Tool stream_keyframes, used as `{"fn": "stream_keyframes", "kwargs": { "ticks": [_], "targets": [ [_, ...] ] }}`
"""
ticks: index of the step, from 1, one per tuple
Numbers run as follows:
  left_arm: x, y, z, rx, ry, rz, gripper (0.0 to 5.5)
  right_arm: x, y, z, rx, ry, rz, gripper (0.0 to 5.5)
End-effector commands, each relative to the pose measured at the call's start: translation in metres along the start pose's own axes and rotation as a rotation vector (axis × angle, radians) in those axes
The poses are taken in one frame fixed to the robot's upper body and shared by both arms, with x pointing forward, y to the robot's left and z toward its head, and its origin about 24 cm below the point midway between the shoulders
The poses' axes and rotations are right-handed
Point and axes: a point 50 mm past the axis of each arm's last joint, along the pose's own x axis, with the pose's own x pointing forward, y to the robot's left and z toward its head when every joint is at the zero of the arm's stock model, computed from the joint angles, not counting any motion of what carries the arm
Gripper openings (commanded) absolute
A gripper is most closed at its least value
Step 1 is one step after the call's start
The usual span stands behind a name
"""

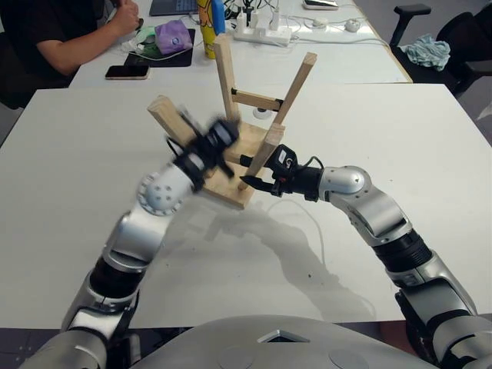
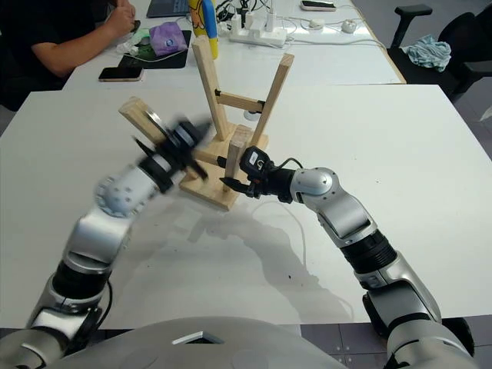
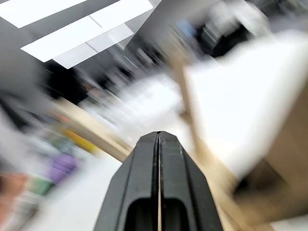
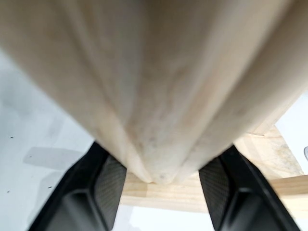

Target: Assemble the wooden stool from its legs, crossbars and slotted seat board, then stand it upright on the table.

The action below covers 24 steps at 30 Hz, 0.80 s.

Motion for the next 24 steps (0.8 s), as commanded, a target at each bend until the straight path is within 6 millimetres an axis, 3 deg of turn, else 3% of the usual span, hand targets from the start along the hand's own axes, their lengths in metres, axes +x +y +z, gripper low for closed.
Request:
{"fn": "stream_keyframes", "kwargs": {
  "ticks": [1,4,7,8,10,11,12,15,18,24],
  "targets": [
    [-0.065,-0.103,-0.092,-0.239,0.649,-0.754,0.0,-0.007,0.039,-0.094,0.248,0.478,0.08,2.04],
    [-0.035,-0.069,-0.073,-0.231,0.421,-0.547,0.0,-0.006,0.038,-0.094,0.252,0.471,0.06,2.04],
    [-0.014,-0.019,-0.012,-0.239,-0.084,-0.237,0.0,-0.008,0.037,-0.096,0.252,0.476,0.052,2.04],
    [-0.019,-0.003,0.008,-0.24,-0.241,-0.122,0.0,-0.008,0.037,-0.096,0.25,0.479,0.053,2.04],
    [-0.037,0.026,0.026,-0.218,-0.418,0.111,0.0,-0.01,0.036,-0.096,0.243,0.483,0.056,2.04],
    [-0.053,0.047,0.034,-0.114,-0.482,0.311,0.0,-0.01,0.035,-0.096,0.239,0.485,0.058,2.04],
    [-0.07,0.068,0.039,-0.116,-0.548,0.488,0.0,-0.011,0.034,-0.096,0.236,0.487,0.059,2.04],
    [-0.097,0.101,0.035,-0.01,-0.534,0.737,0.0,-0.013,0.032,-0.097,0.245,0.487,0.052,2.04],
    [-0.112,0.12,0.03,0.038,-0.501,0.877,0.0,-0.011,0.03,-0.098,0.253,0.485,0.047,2.04],
    [-0.089,0.129,-0.029,-0.135,-0.165,0.801,0.0,-0.011,0.03,-0.102,0.243,0.489,0.066,2.04]
  ]
}}
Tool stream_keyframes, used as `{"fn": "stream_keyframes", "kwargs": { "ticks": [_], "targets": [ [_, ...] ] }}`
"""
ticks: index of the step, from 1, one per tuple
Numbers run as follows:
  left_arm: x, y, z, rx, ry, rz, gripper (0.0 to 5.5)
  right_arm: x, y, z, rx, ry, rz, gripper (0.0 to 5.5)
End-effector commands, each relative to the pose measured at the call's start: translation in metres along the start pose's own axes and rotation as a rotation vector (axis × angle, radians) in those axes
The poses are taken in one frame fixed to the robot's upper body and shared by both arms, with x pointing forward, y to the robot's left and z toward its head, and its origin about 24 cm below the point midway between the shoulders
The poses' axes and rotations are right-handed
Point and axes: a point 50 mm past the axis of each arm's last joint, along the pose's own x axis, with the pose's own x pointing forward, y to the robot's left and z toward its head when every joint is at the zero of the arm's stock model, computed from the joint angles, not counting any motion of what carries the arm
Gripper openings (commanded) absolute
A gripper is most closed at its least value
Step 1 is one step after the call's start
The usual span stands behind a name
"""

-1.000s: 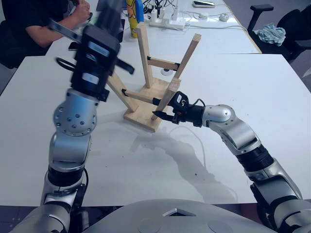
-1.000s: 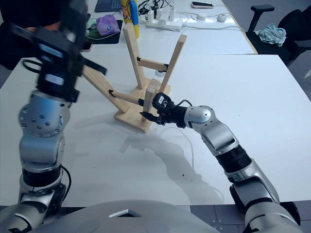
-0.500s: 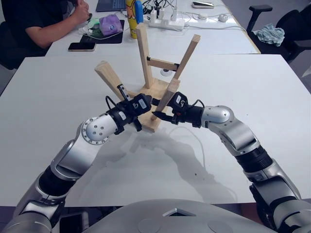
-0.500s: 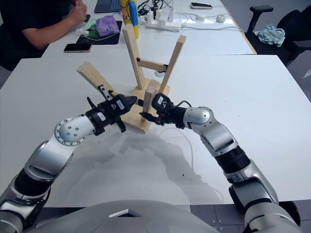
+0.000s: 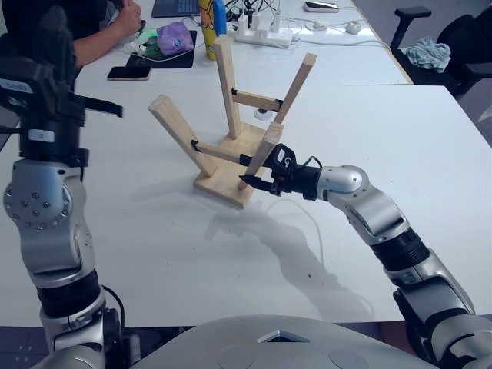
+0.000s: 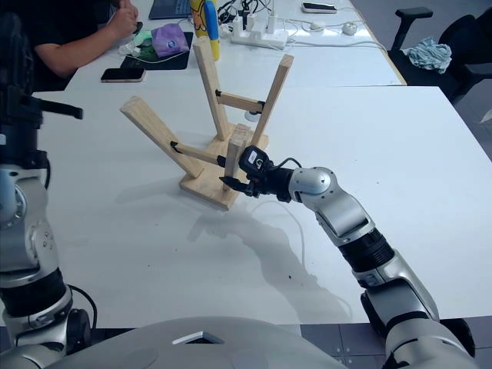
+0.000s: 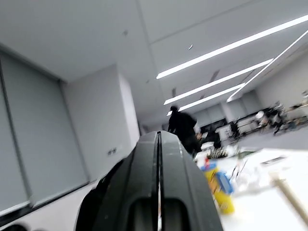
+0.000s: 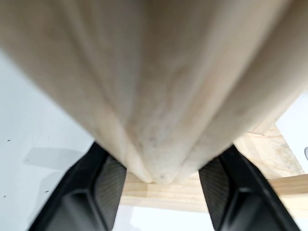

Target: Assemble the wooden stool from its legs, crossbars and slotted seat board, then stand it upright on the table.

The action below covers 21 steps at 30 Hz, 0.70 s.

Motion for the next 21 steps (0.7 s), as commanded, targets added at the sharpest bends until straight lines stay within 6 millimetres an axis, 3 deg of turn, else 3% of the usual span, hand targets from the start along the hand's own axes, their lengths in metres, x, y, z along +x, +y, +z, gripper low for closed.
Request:
{"fn": "stream_keyframes", "kwargs": {
  "ticks": [1,5,9,14,18,21],
  "targets": [
    [-0.001,-0.007,-0.054,-0.078,0.304,-0.056,0.0,-0.014,0.031,-0.099,0.217,0.472,0.075,2.04],
    [-0.022,-0.03,-0.11,-0.145,0.633,-0.195,0.0,-0.013,0.028,-0.1,0.177,0.475,0.087,2.04],
    [-0.049,-0.06,-0.138,-0.194,0.808,-0.409,0.0,-0.014,0.023,-0.095,0.142,0.452,0.115,2.04],
    [-0.06,-0.075,-0.141,-0.242,0.844,-0.47,0.0,-0.013,0.017,-0.089,0.122,0.372,0.111,2.04],
    [-0.075,-0.097,-0.14,-0.303,0.904,-0.653,0.0,-0.016,0.02,-0.087,0.142,0.284,0.132,2.04],
    [-0.08,-0.104,-0.138,-0.329,0.915,-0.705,0.0,-0.018,0.011,-0.083,0.094,0.272,0.19,2.04]
  ]
}}
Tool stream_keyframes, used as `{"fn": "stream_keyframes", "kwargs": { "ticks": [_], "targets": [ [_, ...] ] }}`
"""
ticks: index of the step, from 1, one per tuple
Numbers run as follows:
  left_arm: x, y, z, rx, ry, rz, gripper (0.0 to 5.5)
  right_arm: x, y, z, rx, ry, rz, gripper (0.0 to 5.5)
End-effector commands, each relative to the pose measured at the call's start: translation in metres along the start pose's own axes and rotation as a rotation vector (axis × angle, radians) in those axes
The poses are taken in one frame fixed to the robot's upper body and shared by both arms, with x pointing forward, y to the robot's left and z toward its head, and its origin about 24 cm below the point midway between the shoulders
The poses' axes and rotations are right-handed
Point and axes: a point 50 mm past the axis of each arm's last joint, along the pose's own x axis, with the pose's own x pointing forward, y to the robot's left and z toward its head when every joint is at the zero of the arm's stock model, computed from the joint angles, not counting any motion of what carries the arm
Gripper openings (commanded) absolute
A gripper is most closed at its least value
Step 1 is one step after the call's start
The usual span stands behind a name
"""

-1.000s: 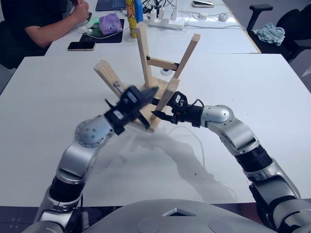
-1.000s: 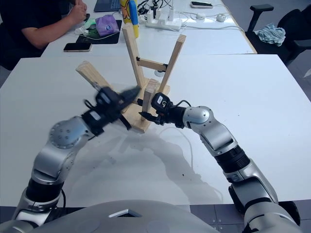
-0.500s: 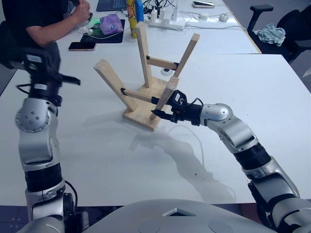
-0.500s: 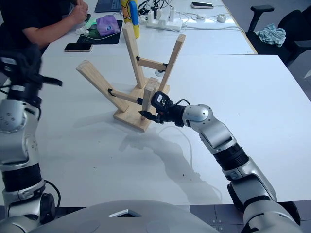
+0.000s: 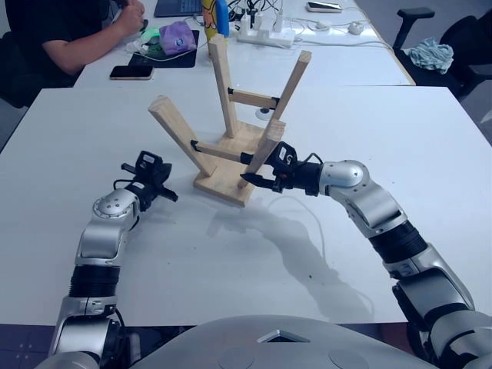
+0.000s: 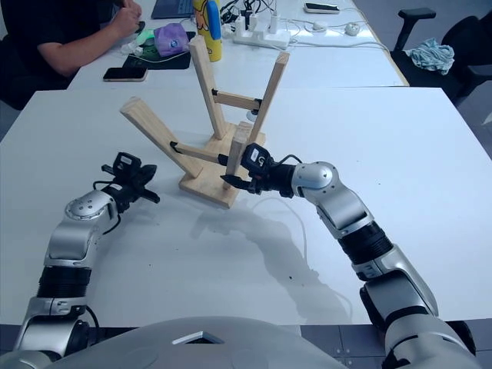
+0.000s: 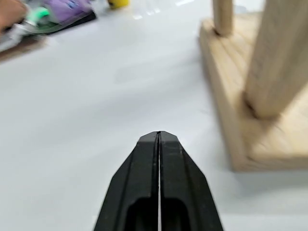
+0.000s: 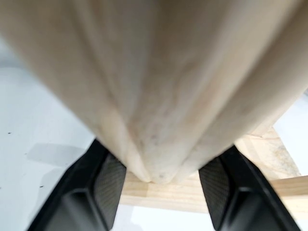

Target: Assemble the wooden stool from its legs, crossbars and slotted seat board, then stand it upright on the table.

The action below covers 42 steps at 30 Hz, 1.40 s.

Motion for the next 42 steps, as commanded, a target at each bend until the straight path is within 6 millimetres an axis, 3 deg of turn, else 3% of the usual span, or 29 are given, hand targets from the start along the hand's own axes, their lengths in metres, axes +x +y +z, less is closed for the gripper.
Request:
{"fn": "stream_keyframes", "kwargs": {
  "ticks": [1,9,15,19,26,35,42],
  "targets": [
    [0.001,-0.015,-0.006,-0.007,0.04,-0.099,0.0,-0.02,0.019,-0.073,0.129,0.318,0.159,2.04],
    [0.005,-0.031,-0.005,-0.002,0.03,-0.168,0.0,-0.034,-0.017,-0.052,0.022,0.351,0.275,2.04],
    [0.007,-0.051,-0.004,-0.035,0.006,-0.194,0.0,-0.036,-0.021,-0.036,-0.001,0.354,0.305,2.04],
    [0.007,-0.065,-0.007,-0.051,0.011,-0.216,0.0,-0.039,-0.017,-0.041,0.038,0.353,0.292,2.67],
    [0.002,-0.071,-0.01,-0.059,0.021,-0.215,0.0,-0.042,-0.015,-0.046,0.053,0.31,0.2,3.67],
    [0.006,-0.085,-0.002,-0.064,-0.008,-0.22,0.0,-0.072,-0.022,-0.064,0.109,0.32,-0.022,3.71],
    [0.005,-0.082,-0.003,-0.044,-0.007,-0.172,0.0,-0.083,-0.002,-0.073,0.185,0.292,-0.056,3.71]
  ]
}}
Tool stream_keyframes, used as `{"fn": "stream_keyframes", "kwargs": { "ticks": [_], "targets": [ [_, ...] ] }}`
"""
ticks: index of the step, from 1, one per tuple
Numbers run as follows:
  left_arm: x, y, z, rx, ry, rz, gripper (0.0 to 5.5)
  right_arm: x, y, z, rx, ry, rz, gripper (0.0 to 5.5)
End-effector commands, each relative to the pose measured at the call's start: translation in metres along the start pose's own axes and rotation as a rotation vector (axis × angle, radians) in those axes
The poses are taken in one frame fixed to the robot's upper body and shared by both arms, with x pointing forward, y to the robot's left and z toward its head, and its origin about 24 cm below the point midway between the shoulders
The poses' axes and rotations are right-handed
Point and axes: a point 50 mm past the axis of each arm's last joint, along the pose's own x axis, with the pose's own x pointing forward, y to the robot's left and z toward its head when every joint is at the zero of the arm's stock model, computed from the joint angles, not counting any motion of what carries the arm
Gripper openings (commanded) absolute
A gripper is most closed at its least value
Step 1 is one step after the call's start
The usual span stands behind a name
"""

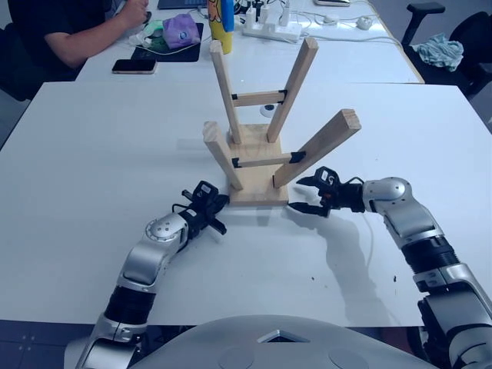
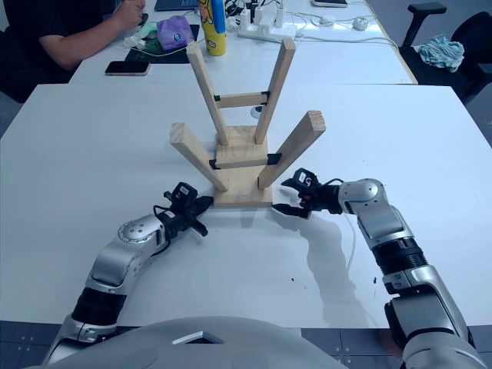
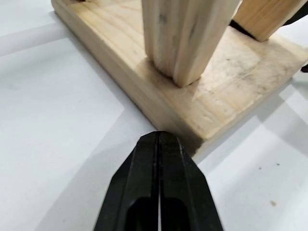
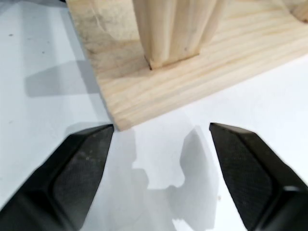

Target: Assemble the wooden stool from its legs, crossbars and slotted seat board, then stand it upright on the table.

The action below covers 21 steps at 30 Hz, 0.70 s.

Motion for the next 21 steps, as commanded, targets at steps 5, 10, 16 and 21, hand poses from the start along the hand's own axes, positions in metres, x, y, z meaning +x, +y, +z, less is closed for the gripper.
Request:
{"fn": "stream_keyframes", "kwargs": {
  "ticks": [5,10,16,21],
  "targets": [
    [-0.02,0.009,0.009,0.048,-0.107,0.114,0.0,0.002,0.021,-0.013,0.057,0.004,-0.03,3.71],
    [-0.049,-0.006,0.017,0.084,-0.241,0.06,0.0,0.016,0.031,-0.016,0.098,-0.019,-0.121,2.94],
    [-0.064,-0.023,0.009,0.121,-0.164,-0.148,0.0,0.022,0.041,-0.019,0.124,-0.014,-0.132,2.06],
    [-0.052,-0.031,0.021,0.139,-0.184,-0.216,0.0,0.026,0.04,-0.015,0.123,-0.021,-0.124,1.45]
  ]
}}
